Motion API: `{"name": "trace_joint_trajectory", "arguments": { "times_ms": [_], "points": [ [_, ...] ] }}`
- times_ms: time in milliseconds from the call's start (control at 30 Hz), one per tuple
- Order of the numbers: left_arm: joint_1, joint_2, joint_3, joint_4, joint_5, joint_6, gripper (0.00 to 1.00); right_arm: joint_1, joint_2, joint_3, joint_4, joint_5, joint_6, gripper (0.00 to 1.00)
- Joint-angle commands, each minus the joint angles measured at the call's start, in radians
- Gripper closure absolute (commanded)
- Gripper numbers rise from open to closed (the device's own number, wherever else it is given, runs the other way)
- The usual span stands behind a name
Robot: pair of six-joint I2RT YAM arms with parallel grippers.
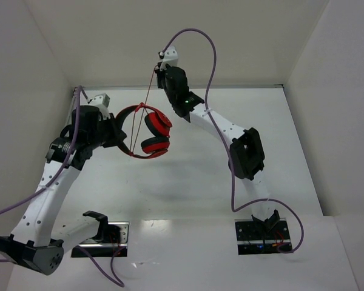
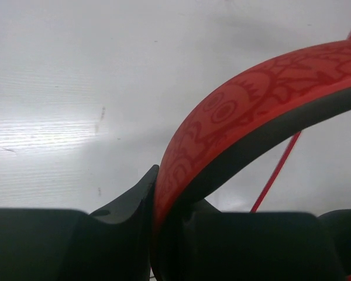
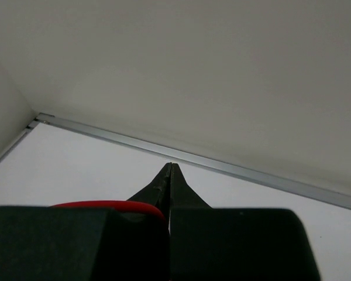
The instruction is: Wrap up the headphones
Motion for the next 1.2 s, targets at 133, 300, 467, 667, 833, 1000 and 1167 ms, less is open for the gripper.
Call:
{"name": "trace_joint_trajectory", "arguments": {
  "times_ms": [133,300,467,667,833,1000,1167],
  "points": [
    [-0.004,0.072,-0.002,-0.135,-0.207,0.191,1.00,-0.066,-0.044,0.110,-0.063,-0.029,-0.049,0.99],
    [-0.004,0.113,0.009,-0.092,-0.366,0.191,1.00,-0.053,-0.084,0.110,-0.111,-0.067,-0.059,0.99],
    [-0.004,0.147,-0.055,0.005,-0.537,0.162,1.00,-0.017,-0.157,0.040,-0.141,-0.102,-0.072,0.99],
    [-0.004,0.191,-0.124,0.212,-0.773,0.151,1.00,0.066,-0.243,-0.027,-0.207,-0.173,-0.061,0.99],
    [-0.004,0.256,-0.124,0.365,-0.816,0.163,1.00,0.184,-0.308,-0.094,-0.229,-0.185,-0.061,0.99],
    [-0.004,0.300,-0.143,0.474,-0.907,0.091,1.00,0.207,-0.332,-0.060,-0.312,-0.156,0.086,0.99],
    [0.005,0.320,-0.157,0.534,-0.945,-0.079,1.00,0.220,-0.403,-0.164,-0.321,-0.289,0.186,0.99]
  ]
}}
